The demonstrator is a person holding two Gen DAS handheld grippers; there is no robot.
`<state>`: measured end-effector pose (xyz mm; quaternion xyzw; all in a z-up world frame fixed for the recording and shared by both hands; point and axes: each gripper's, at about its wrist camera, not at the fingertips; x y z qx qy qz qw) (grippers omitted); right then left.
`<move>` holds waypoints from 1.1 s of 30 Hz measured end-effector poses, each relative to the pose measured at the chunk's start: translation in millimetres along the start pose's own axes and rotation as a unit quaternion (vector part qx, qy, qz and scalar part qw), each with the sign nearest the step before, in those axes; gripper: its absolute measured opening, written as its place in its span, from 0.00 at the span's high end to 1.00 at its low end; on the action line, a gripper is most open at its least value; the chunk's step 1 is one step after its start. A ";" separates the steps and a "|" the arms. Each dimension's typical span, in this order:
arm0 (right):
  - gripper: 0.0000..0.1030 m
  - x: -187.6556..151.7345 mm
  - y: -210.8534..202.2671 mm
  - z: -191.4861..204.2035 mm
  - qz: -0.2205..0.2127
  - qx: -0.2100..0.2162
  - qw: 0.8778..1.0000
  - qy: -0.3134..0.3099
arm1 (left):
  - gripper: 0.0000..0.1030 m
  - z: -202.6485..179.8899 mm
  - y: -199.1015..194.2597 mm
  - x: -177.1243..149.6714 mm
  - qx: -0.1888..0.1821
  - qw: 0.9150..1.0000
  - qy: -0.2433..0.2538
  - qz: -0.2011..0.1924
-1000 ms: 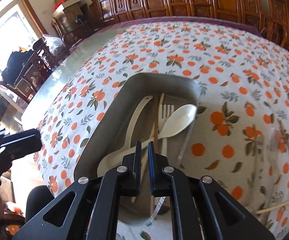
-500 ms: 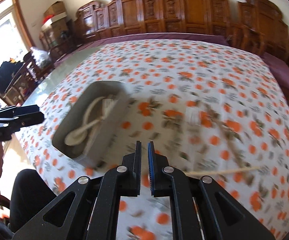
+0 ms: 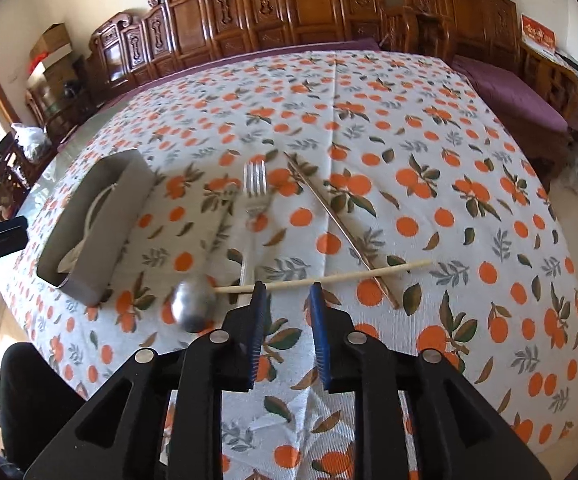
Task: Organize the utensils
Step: 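Grasp a light bamboo chopstick from the pile with the right gripper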
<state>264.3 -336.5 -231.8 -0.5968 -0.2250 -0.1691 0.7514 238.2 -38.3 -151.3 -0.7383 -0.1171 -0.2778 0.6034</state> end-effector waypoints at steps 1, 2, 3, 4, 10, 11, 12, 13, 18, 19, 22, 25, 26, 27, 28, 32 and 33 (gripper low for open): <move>0.74 0.1 4.3 -0.7 0.003 0.000 1.000 0.006 | 0.32 -2.3 0.8 0.1 -0.001 1.000 0.001 0.001; 0.74 0.2 9.7 -1.3 0.006 -0.001 1.000 0.012 | 0.32 -4.2 1.5 -0.1 -0.001 1.000 0.003 0.001; 0.74 0.6 14.2 -0.9 0.008 -0.005 1.000 0.017 | 0.32 -6.9 2.4 -0.6 -0.001 1.000 0.004 0.002; 0.74 2.6 17.9 -0.7 0.009 -0.007 1.000 0.021 | 0.32 -9.0 2.9 -0.9 -0.002 1.000 0.005 0.002; 0.73 8.4 39.0 -7.8 0.011 -0.045 0.997 0.061 | 0.32 -21.4 6.1 -4.9 -0.006 1.000 0.018 0.007; 0.73 9.4 42.4 -9.4 0.013 -0.050 0.996 0.069 | 0.32 -22.9 6.2 -5.8 -0.006 1.000 0.020 0.008; 0.73 10.3 45.4 -10.4 0.014 -0.053 0.996 0.074 | 0.32 -23.7 6.2 -6.3 -0.007 1.000 0.020 0.008; 0.73 11.3 48.1 -11.3 0.016 -0.058 0.995 0.076 | 0.32 -24.4 6.0 -6.8 -0.008 1.000 0.021 0.008; 0.69 14.7 52.5 -8.1 0.013 -0.080 0.993 0.084 | 0.32 -25.6 5.8 -7.2 -0.011 1.000 0.021 0.008; 0.69 14.9 52.9 -4.3 0.014 -0.088 0.993 0.074 | 0.32 -25.5 5.6 -7.2 -0.012 1.000 0.020 0.008; 0.69 17.8 54.9 -2.2 0.023 -0.091 0.993 0.076 | 0.32 -26.1 5.3 -8.0 -0.014 1.000 0.020 0.007; 0.69 23.9 59.9 -4.4 0.034 -0.085 0.991 0.096 | 0.32 -27.9 6.2 -8.5 -0.017 1.000 0.020 0.008; 0.69 25.6 62.1 -2.8 0.034 -0.087 0.991 0.095 | 0.32 -28.9 6.0 -8.6 -0.018 1.000 0.021 0.008; 0.68 26.6 63.9 -1.7 0.035 -0.089 0.991 0.094 | 0.32 -29.7 5.3 -8.7 -0.019 1.000 0.021 0.007; 0.68 27.2 68.5 -0.1 0.042 -0.090 0.991 0.093 | 0.32 -30.4 4.5 -8.9 -0.019 1.000 0.022 0.006; 0.67 28.4 72.4 9.3 0.043 -0.108 0.990 0.075 | 0.32 -29.7 1.5 -9.2 -0.019 1.000 0.022 0.003; 0.70 28.2 72.4 10.3 0.043 -0.108 0.991 0.072 | 0.32 -29.0 1.2 -9.2 -0.019 1.000 0.020 0.003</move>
Point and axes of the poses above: each gripper's, at about its wrist camera, not at the fingertips, and y roughly the way its jaws point, z to its left, x to its top, and after that the axes turned 1 degree about y, right-handed
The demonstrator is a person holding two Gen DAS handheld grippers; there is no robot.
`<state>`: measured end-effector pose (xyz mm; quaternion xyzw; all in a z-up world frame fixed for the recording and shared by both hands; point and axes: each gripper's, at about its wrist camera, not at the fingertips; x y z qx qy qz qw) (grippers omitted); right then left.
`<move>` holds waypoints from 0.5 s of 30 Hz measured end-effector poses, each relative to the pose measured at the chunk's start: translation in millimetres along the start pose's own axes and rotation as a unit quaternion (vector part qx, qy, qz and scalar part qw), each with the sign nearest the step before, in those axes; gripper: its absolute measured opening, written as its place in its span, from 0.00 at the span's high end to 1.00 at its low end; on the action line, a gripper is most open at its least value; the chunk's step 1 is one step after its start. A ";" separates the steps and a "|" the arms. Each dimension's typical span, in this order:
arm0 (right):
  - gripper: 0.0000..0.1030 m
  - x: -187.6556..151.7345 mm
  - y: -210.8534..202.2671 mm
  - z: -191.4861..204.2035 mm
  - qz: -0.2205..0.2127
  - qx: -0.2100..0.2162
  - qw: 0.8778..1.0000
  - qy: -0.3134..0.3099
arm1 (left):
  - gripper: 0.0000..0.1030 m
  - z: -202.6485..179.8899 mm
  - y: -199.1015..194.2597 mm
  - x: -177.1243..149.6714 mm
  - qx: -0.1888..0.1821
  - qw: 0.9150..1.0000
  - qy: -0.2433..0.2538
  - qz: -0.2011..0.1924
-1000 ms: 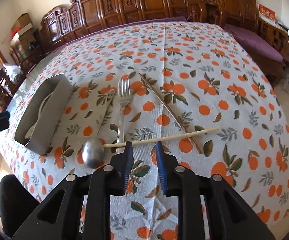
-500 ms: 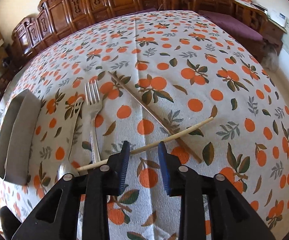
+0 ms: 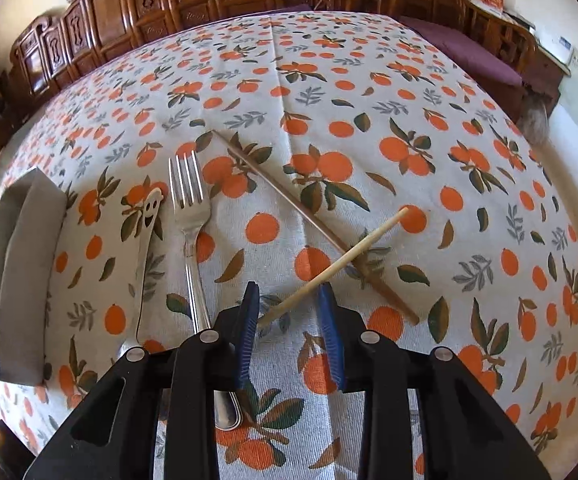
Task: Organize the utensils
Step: 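Grasp a light bamboo chopstick from the pile with the right gripper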
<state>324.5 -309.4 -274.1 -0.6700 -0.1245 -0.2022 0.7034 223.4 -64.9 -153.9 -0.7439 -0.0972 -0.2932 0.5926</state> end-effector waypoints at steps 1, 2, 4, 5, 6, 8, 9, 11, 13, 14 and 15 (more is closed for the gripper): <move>0.70 -0.3 -0.4 -0.7 0.000 0.002 1.000 -0.001 | 0.32 0.3 -0.4 0.0 0.000 1.000 -0.001 0.000; 0.74 -1.1 -1.2 -2.3 0.002 0.005 1.000 0.001 | 0.32 0.5 -0.8 -0.1 0.001 1.000 -0.001 -0.001; 0.80 -3.5 -4.2 -5.5 0.004 0.014 1.000 0.004 | 0.32 0.4 -0.9 -0.3 0.000 1.000 -0.002 -0.001; 0.82 -5.3 -6.0 -6.5 0.003 0.015 1.000 0.003 | 0.32 0.3 -0.8 -0.2 0.000 1.000 -0.001 0.000; 0.84 -6.5 -7.5 -7.8 0.003 0.018 1.000 0.003 | 0.32 0.3 -0.6 -0.2 0.000 1.000 0.000 0.000; 0.88 -8.7 -9.6 -11.5 0.003 0.022 1.000 0.005 | 0.32 -1.2 0.9 0.2 0.000 1.000 0.001 0.001; 0.90 -9.0 -10.7 -13.1 0.001 0.026 1.000 0.007 | 0.32 -2.4 2.0 0.5 -0.001 1.000 0.001 0.002; 0.93 -8.6 -12.1 -18.2 0.000 0.034 0.999 0.016 | 0.32 -6.3 5.4 1.3 -0.002 1.000 0.003 0.004; 1.00 -7.9 -13.4 -21.0 -0.002 0.042 0.999 0.020 | 0.32 -11.5 9.2 2.1 -0.002 1.000 0.006 0.007; 1.00 -7.1 -14.3 -22.2 -0.004 0.048 0.999 0.023 | 0.32 -14.7 11.1 2.6 -0.002 1.000 0.009 0.009; 1.00 -6.3 -15.1 -22.6 -0.006 0.051 0.998 0.024 | 0.32 -17.1 12.8 2.6 -0.002 1.000 0.011 0.010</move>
Point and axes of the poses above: each gripper's, at about its wrist camera, not at the fingertips, and y roughly the way its jaws point, z to its left, x to its top, and after that the axes turned 1 degree about y, right-handed
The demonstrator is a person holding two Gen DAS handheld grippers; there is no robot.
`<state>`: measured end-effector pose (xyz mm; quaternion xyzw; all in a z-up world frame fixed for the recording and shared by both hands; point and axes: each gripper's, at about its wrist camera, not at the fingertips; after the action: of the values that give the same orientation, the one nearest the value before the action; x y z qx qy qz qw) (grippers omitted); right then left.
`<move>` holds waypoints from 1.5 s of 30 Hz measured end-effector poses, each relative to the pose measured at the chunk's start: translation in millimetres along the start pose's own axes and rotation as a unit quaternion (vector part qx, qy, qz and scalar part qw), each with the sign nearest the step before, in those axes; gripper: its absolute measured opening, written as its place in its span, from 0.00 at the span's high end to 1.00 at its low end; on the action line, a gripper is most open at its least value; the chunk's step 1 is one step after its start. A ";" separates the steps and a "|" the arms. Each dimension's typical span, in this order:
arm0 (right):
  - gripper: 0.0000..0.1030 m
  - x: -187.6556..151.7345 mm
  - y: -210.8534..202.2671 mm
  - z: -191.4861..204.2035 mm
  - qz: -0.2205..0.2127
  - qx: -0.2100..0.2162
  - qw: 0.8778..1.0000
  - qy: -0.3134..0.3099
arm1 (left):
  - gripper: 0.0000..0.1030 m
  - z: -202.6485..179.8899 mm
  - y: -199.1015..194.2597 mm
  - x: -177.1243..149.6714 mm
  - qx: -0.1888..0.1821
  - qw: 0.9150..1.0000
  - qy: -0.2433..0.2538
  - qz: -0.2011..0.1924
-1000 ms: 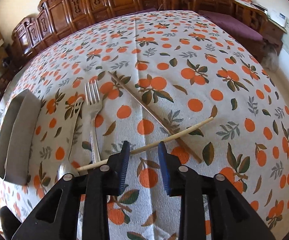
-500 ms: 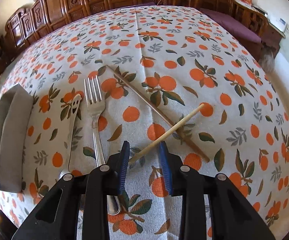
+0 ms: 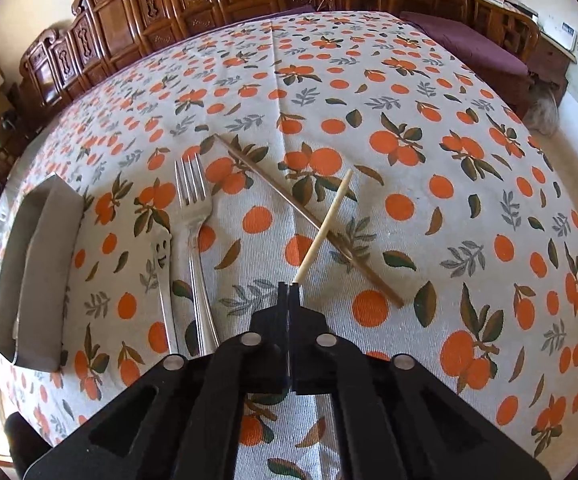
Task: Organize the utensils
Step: 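Grasp a light bamboo chopstick from the pile with the right gripper, then reach the left gripper to the metal spoon while the right gripper holds the chopstick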
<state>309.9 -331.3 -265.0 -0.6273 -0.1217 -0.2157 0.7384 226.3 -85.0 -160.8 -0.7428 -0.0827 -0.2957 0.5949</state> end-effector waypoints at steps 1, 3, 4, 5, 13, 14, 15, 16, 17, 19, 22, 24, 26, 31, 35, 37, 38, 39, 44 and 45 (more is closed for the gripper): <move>1.00 1.1 -1.8 -0.2 -0.003 0.004 1.000 0.000 | 0.32 -2.9 1.8 0.4 0.000 1.000 0.003 0.002; 1.00 4.0 -5.6 -0.6 -0.008 0.015 1.000 0.000 | 0.32 -6.8 4.9 0.6 0.000 1.000 0.006 0.005; 1.00 5.4 -7.1 0.1 -0.010 0.018 1.000 -0.002 | 0.32 -8.3 6.3 0.9 0.000 1.000 0.007 0.006; 1.00 6.6 -8.8 1.2 -0.013 0.018 1.000 -0.008 | 0.32 -10.1 8.4 1.4 0.001 1.000 0.007 0.008; 0.97 2.2 -13.4 -3.5 -0.019 0.021 0.999 -0.024 | 0.32 -21.0 17.5 3.1 0.004 1.000 0.013 0.017; 0.97 1.1 -12.9 -3.9 -0.019 0.021 0.999 -0.025 | 0.32 -22.6 18.8 2.9 0.005 1.000 0.015 0.018; 0.97 -0.3 -12.5 -3.6 -0.019 0.019 0.999 -0.027 | 0.32 -23.2 19.7 3.0 0.006 1.000 0.015 0.019; 0.97 -1.9 -11.9 -3.2 -0.018 0.018 0.999 -0.028 | 0.32 -23.7 20.6 3.0 0.006 1.000 0.015 0.020; 0.93 -2.7 -10.8 -3.1 -0.018 0.019 0.999 -0.029 | 0.32 -24.3 21.6 2.7 0.006 1.000 0.015 0.021; 0.84 -5.1 -8.4 -2.3 -0.014 0.018 0.999 -0.030 | 0.32 -25.2 22.6 2.6 0.007 1.000 0.015 0.022; 0.80 -8.0 -3.3 0.3 -0.007 0.015 0.999 -0.033 | 0.32 -26.0 23.4 2.5 0.007 1.000 0.016 0.023; 0.80 -10.3 0.7 3.4 0.000 0.009 0.999 -0.039 | 0.32 -26.3 23.1 2.3 0.007 1.000 0.016 0.022; 0.79 -14.5 5.4 8.2 0.009 0.004 0.999 -0.048 | 0.32 -26.3 22.9 2.1 0.007 1.000 0.016 0.022; 0.87 -18.5 7.3 20.4 0.009 -0.011 0.998 -0.066 | 0.32 -25.5 21.4 1.8 0.006 1.000 0.014 0.021; 0.92 -18.9 7.4 28.6 0.013 -0.012 0.997 -0.069 | 0.32 -22.9 19.2 1.3 0.006 1.000 0.010 0.020; 0.94 -19.3 6.2 31.8 0.012 -0.011 0.997 -0.072 | 0.32 -21.2 18.0 1.0 0.007 1.000 0.009 0.019; 0.94 -18.9 4.8 32.9 0.009 -0.012 0.997 -0.073 | 0.32 -20.5 17.6 0.7 0.007 1.000 0.008 0.019; 0.94 -17.8 3.0 32.9 0.007 -0.011 0.997 -0.072 | 0.32 -19.9 17.0 0.5 0.007 1.000 0.008 0.018; 0.94 -9.0 -7.9 28.5 -0.007 0.001 0.998 -0.067 | 0.32 -19.7 17.8 -0.2 0.006 1.000 0.006 0.020; 0.94 -6.0 -10.5 26.1 -0.012 0.004 0.998 -0.064 | 0.32 -19.9 18.3 -0.6 0.006 1.000 0.006 0.020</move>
<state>302.0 -306.1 -253.8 -0.6350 -0.1769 -0.1831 0.7294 227.8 -108.5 -174.1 -0.7388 -0.0658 -0.2877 0.6059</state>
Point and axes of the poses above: each gripper's, at about its wrist camera, not at the fingertips, and y roughly the way its jaws point, z to its left, x to its top, and after that the axes turned 1 degree about y, right-handed
